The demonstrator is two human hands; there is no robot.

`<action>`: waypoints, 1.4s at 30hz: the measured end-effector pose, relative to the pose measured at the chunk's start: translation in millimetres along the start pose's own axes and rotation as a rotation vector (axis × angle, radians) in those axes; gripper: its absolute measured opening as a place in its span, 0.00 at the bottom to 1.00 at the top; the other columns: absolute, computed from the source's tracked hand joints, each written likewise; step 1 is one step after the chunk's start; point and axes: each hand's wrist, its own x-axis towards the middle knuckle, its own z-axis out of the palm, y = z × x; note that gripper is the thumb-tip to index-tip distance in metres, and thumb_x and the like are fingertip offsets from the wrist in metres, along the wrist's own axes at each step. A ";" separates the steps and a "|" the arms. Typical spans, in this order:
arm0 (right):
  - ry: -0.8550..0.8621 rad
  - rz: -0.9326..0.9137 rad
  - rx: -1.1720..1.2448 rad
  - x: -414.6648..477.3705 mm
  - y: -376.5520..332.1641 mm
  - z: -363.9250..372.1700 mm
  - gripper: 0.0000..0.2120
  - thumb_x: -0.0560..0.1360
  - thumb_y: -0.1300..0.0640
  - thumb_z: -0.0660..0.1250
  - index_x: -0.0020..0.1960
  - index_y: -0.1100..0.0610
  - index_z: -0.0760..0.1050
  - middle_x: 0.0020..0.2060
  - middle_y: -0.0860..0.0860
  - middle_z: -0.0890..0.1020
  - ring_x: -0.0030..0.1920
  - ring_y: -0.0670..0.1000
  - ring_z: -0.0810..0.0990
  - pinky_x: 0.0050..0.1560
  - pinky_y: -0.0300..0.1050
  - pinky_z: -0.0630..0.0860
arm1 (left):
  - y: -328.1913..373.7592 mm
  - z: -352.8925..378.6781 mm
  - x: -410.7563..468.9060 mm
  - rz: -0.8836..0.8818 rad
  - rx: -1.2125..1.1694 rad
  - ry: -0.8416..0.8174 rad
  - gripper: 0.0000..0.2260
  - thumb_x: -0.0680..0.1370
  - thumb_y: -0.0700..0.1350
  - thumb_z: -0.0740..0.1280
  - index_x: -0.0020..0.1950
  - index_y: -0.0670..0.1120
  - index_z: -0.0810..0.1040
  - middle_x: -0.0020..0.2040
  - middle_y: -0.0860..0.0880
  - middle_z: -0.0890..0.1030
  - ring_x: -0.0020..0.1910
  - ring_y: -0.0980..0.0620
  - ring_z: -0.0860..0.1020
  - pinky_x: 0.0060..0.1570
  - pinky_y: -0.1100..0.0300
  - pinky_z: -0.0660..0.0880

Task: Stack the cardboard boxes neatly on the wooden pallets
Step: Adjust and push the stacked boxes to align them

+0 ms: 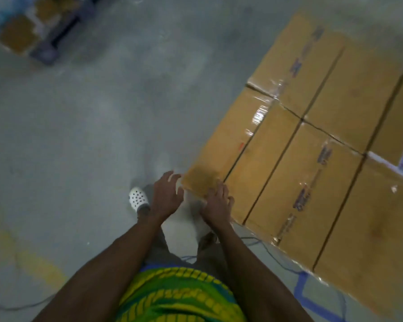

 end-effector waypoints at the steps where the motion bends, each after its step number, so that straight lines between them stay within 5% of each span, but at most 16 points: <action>1: 0.013 -0.017 -0.036 12.2 -12.5 -2.8 0.24 0.76 0.50 0.65 0.71 0.54 0.69 0.80 0.55 0.55 0.80 0.58 0.52 0.72 0.65 0.58 | -18.8 -6.1 0.4 -0.053 -0.036 0.032 0.22 0.74 0.52 0.62 0.63 0.42 0.80 0.64 0.38 0.78 0.61 0.36 0.79 0.59 0.45 0.75; 10: -0.051 -0.091 -0.248 98.1 -145.0 32.3 0.30 0.80 0.48 0.64 0.78 0.56 0.62 0.80 0.55 0.59 0.81 0.58 0.52 0.77 0.65 0.54 | -145.6 -47.5 65.4 -0.286 -0.221 -0.224 0.27 0.81 0.54 0.67 0.77 0.46 0.67 0.78 0.43 0.62 0.77 0.43 0.63 0.73 0.47 0.61; 17: -0.258 0.008 -0.354 185.4 -216.1 75.9 0.30 0.80 0.49 0.62 0.79 0.54 0.59 0.81 0.54 0.55 0.82 0.57 0.47 0.79 0.65 0.48 | -231.8 -48.7 161.3 -0.249 -0.256 -0.286 0.28 0.79 0.57 0.68 0.75 0.46 0.70 0.73 0.42 0.71 0.73 0.42 0.68 0.73 0.45 0.65; 23: -0.349 0.111 -0.483 267.6 -193.9 99.7 0.33 0.80 0.47 0.62 0.81 0.55 0.55 0.81 0.57 0.55 0.82 0.59 0.45 0.77 0.67 0.40 | -233.6 9.5 222.9 -0.301 -0.391 -0.422 0.27 0.78 0.63 0.65 0.69 0.45 0.76 0.65 0.42 0.78 0.66 0.41 0.75 0.67 0.47 0.70; 26: -0.485 0.119 -0.778 305.0 -153.6 114.1 0.37 0.81 0.40 0.58 0.83 0.56 0.51 0.81 0.59 0.53 0.81 0.62 0.46 0.76 0.71 0.38 | -228.1 63.3 240.8 -0.367 -0.515 -0.546 0.27 0.76 0.70 0.63 0.63 0.50 0.79 0.56 0.52 0.82 0.56 0.51 0.79 0.61 0.53 0.73; 28: -0.572 0.092 -0.999 312.4 -127.5 125.1 0.38 0.81 0.36 0.53 0.83 0.56 0.48 0.82 0.60 0.51 0.81 0.64 0.45 0.75 0.72 0.39 | -222.1 92.6 242.4 -0.420 -0.598 -0.671 0.25 0.78 0.65 0.65 0.66 0.49 0.78 0.58 0.52 0.80 0.58 0.52 0.78 0.59 0.56 0.70; 31: -0.661 0.067 -1.177 316.0 -100.3 149.7 0.44 0.78 0.30 0.53 0.83 0.56 0.47 0.81 0.62 0.50 0.80 0.67 0.45 0.74 0.74 0.39 | -211.8 125.5 245.3 -0.518 -0.703 -0.724 0.34 0.72 0.74 0.63 0.66 0.50 0.77 0.63 0.48 0.81 0.61 0.48 0.78 0.64 0.46 0.74; 34: -0.632 -0.008 -1.143 326.5 -100.5 166.9 0.48 0.75 0.28 0.60 0.82 0.56 0.50 0.81 0.63 0.52 0.80 0.68 0.47 0.74 0.73 0.39 | -206.7 149.4 247.5 -0.653 -0.685 -0.836 0.20 0.83 0.58 0.60 0.70 0.47 0.75 0.65 0.45 0.79 0.63 0.45 0.77 0.67 0.44 0.72; 39: -0.633 0.031 -1.129 362.5 -85.1 140.3 0.40 0.80 0.33 0.53 0.82 0.59 0.52 0.80 0.64 0.53 0.80 0.68 0.48 0.75 0.73 0.41 | -180.2 152.6 253.6 -0.835 -0.655 -0.924 0.18 0.84 0.56 0.60 0.70 0.48 0.73 0.65 0.45 0.77 0.64 0.45 0.75 0.66 0.44 0.73; 42: -0.584 0.097 -1.050 400.6 -67.2 113.1 0.33 0.84 0.40 0.50 0.82 0.59 0.55 0.81 0.62 0.55 0.80 0.67 0.49 0.75 0.74 0.40 | -167.4 149.6 254.5 -1.137 -0.832 -0.966 0.20 0.82 0.56 0.65 0.70 0.47 0.70 0.66 0.40 0.74 0.63 0.39 0.75 0.62 0.40 0.75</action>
